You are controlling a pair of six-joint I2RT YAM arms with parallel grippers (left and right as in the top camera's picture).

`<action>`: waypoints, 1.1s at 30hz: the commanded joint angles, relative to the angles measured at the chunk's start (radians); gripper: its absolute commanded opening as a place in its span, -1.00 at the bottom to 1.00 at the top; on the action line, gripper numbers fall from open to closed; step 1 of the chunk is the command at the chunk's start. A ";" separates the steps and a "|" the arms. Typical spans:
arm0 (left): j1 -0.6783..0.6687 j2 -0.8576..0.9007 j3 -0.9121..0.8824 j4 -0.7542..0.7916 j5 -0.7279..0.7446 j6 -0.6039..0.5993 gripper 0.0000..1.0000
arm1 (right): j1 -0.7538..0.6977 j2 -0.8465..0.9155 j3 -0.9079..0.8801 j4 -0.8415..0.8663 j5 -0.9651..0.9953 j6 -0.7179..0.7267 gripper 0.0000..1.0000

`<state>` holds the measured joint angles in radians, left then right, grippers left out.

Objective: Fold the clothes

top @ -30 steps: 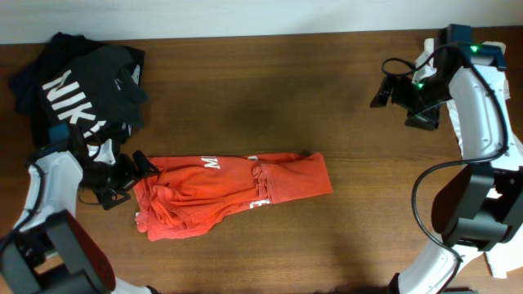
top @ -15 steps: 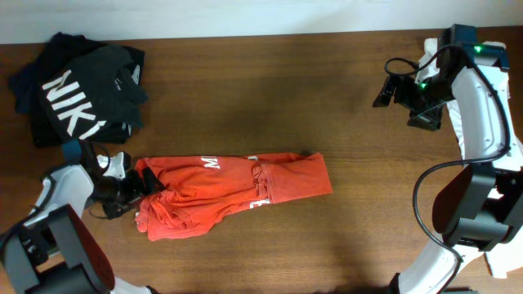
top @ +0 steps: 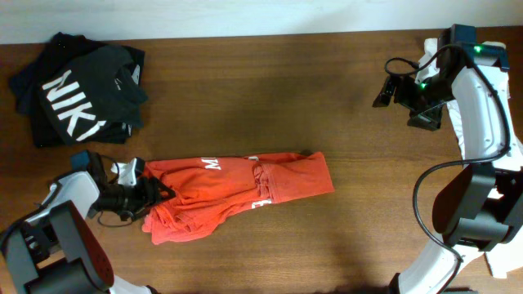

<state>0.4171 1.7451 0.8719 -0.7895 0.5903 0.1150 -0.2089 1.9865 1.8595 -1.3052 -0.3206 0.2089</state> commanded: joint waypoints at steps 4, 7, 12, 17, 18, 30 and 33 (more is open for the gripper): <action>-0.005 0.043 -0.031 -0.007 -0.142 -0.051 -0.88 | -0.001 -0.010 0.006 0.000 0.008 -0.003 0.97; -0.005 0.043 0.029 -0.033 -0.173 -0.163 -1.00 | -0.001 -0.010 0.006 0.000 0.008 -0.003 0.97; -0.009 0.043 0.240 -0.224 -0.177 -0.209 -0.99 | -0.001 -0.010 0.006 0.000 0.008 -0.003 0.97; -0.088 0.042 0.510 -0.476 -0.241 -0.234 -1.00 | -0.001 -0.010 0.006 0.000 0.008 -0.003 0.97; -0.122 0.042 0.569 -0.526 -0.252 -0.236 -0.99 | -0.001 -0.010 0.006 0.000 0.008 -0.003 0.97; -0.679 0.084 0.716 -0.524 -0.351 -0.460 -0.99 | -0.001 -0.010 0.006 0.000 0.008 -0.003 0.97; -0.785 0.122 0.716 -0.449 -0.334 -0.522 -0.99 | -0.001 -0.010 0.006 0.000 0.008 -0.003 0.97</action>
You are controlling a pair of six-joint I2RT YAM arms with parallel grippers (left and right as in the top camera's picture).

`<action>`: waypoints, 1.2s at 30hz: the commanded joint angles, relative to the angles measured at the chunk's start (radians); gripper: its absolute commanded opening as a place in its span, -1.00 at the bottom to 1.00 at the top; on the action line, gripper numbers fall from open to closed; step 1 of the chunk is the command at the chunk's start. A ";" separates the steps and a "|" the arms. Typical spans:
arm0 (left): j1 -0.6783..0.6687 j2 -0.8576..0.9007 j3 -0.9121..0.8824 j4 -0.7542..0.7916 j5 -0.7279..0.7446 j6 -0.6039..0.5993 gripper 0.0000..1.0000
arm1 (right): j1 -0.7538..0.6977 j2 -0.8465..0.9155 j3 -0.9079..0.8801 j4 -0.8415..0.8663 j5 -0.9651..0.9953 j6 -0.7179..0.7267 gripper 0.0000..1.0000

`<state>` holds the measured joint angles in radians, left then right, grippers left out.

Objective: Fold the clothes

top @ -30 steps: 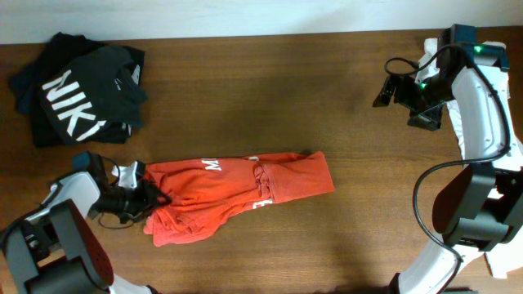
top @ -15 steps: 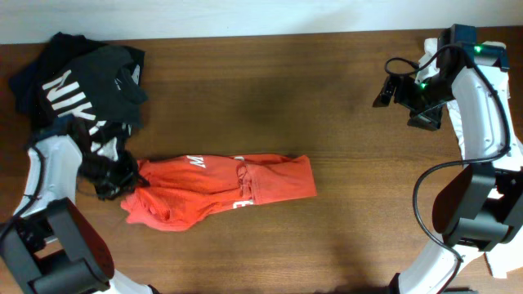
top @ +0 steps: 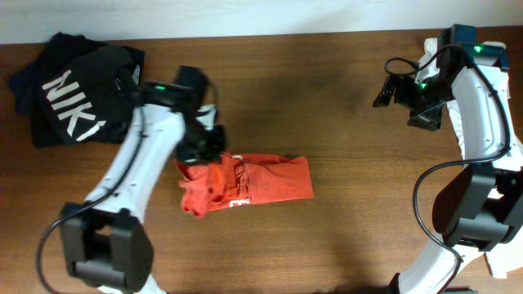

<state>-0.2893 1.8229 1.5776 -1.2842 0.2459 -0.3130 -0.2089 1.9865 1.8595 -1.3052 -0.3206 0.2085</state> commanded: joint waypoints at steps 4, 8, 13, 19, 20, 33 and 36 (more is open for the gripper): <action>-0.186 0.093 0.010 0.159 0.027 -0.137 -1.00 | -0.001 -0.010 0.006 0.000 0.008 -0.002 0.97; -0.263 0.127 0.010 0.264 0.027 -0.173 -0.99 | -0.001 -0.010 0.006 0.000 0.008 -0.002 0.97; -0.291 0.140 0.013 0.306 0.026 -0.208 -1.00 | -0.001 -0.010 0.006 0.000 0.008 -0.002 0.97; -0.266 0.138 0.135 0.161 0.015 -0.206 -1.00 | -0.001 -0.010 0.006 0.000 0.008 -0.002 0.97; -0.262 0.138 0.172 0.121 0.015 -0.204 -0.99 | -0.001 -0.010 0.006 0.000 0.008 -0.002 0.97; -0.370 0.259 0.262 0.108 0.024 -0.194 -0.94 | -0.001 -0.010 0.006 0.000 0.008 -0.002 0.97; -0.406 0.310 0.262 0.161 0.027 -0.212 -0.75 | -0.001 -0.010 0.006 0.000 0.008 -0.002 0.97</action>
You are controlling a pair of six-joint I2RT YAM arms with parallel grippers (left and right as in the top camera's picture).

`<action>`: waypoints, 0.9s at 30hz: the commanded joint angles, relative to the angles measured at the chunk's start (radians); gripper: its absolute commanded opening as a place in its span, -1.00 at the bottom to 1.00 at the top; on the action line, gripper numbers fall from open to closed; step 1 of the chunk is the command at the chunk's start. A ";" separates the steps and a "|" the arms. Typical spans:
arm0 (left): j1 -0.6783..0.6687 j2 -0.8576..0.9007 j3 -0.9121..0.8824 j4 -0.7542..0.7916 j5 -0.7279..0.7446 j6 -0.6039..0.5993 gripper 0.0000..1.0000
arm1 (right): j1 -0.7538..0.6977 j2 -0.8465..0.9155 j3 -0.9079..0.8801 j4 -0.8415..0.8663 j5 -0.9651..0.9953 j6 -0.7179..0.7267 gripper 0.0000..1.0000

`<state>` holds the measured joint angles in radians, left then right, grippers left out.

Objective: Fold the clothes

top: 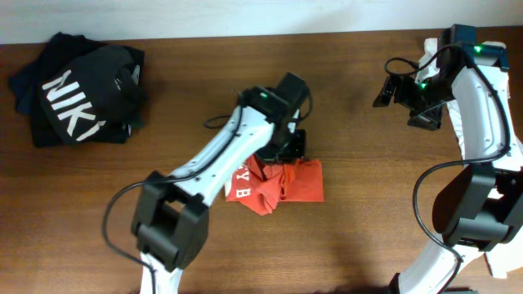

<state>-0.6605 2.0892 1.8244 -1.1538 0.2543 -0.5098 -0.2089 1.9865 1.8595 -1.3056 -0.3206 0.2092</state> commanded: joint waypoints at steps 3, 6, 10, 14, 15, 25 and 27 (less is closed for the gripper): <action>-0.065 0.071 0.016 0.078 0.018 -0.021 -0.62 | -0.001 -0.010 0.006 0.000 0.008 -0.003 0.97; -0.077 0.071 0.017 0.103 0.018 -0.021 -0.39 | -0.001 -0.010 0.006 0.000 0.008 -0.003 0.97; -0.077 0.071 0.087 0.042 0.049 -0.010 0.13 | -0.001 -0.010 0.006 0.000 0.008 -0.003 0.98; -0.079 0.071 0.253 -0.073 0.135 0.067 0.37 | -0.001 -0.010 0.006 0.000 0.008 -0.003 0.97; -0.081 0.071 0.268 -0.081 0.159 0.088 0.37 | -0.001 -0.010 0.006 0.000 0.008 -0.003 0.97; 0.025 0.072 0.415 -0.534 -0.041 0.175 0.38 | -0.001 -0.010 0.006 0.000 0.008 -0.003 0.98; 0.016 0.074 0.380 -0.534 -0.042 0.175 0.45 | -0.001 -0.010 0.006 0.000 0.008 -0.003 0.97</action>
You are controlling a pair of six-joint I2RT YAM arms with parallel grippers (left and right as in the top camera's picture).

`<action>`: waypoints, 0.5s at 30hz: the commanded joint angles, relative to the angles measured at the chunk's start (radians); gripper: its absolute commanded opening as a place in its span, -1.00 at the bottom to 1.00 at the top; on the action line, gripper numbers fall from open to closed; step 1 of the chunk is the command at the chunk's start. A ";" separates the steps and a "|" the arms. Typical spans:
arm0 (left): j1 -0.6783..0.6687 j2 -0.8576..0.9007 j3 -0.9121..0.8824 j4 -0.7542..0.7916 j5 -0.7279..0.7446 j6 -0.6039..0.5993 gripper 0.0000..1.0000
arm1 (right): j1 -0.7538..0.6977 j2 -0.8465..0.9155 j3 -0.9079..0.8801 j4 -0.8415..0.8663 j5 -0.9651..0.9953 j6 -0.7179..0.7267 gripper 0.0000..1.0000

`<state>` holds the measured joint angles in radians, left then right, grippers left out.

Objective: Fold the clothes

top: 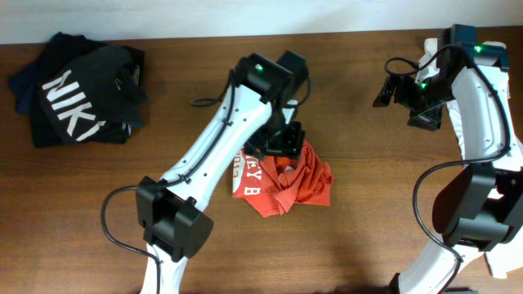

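An orange-red shirt [282, 184] with white lettering lies bunched in a compact heap at the table's middle. My left arm reaches across from the lower left, and its gripper [282, 145] sits directly over the heap's upper edge; the wrist hides the fingers, so their state is unclear. A black garment with white NIKE lettering [78, 86] lies folded at the far left. My right gripper [382, 95] hovers over bare table at the upper right, holding nothing I can see.
The brown wooden table [368, 229] runs to a pale wall along the top edge. The right arm's base and cable [425, 204] occupy the right side.
The left gripper has stayed over the shirt's upper edge, shifted slightly. The shirt's right side now spreads a little further right and down. The right arm is unchanged.
The shirt first lay stretched out long at centre-left with the left gripper at its left end. Then the gripper was over its left part and the shirt was shorter. Later the shirt was a small bundle further right, where it remains under the gripper.
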<state>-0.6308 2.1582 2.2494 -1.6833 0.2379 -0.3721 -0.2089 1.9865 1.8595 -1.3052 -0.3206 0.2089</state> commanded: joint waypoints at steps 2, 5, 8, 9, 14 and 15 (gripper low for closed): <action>-0.033 0.005 -0.085 0.010 -0.025 0.037 0.46 | -0.001 -0.010 0.006 0.000 0.008 -0.003 0.97; -0.071 0.007 -0.161 0.100 -0.017 0.028 0.52 | -0.001 -0.010 0.006 0.000 0.008 -0.003 0.97; -0.113 0.021 -0.238 0.185 -0.017 0.017 0.52 | -0.001 -0.010 0.006 0.000 0.008 -0.003 0.97; -0.126 0.032 -0.266 0.216 -0.018 -0.006 0.52 | -0.001 -0.010 0.006 0.000 0.008 -0.003 0.97; -0.139 0.048 -0.348 0.341 -0.018 -0.024 0.36 | -0.001 -0.010 0.006 0.000 0.008 -0.003 0.97; -0.139 0.048 -0.348 0.349 -0.018 -0.024 0.25 | -0.001 -0.010 0.006 0.000 0.008 -0.003 0.97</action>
<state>-0.7731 2.1998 1.9152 -1.3506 0.2272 -0.3859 -0.2089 1.9865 1.8595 -1.3052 -0.3210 0.2092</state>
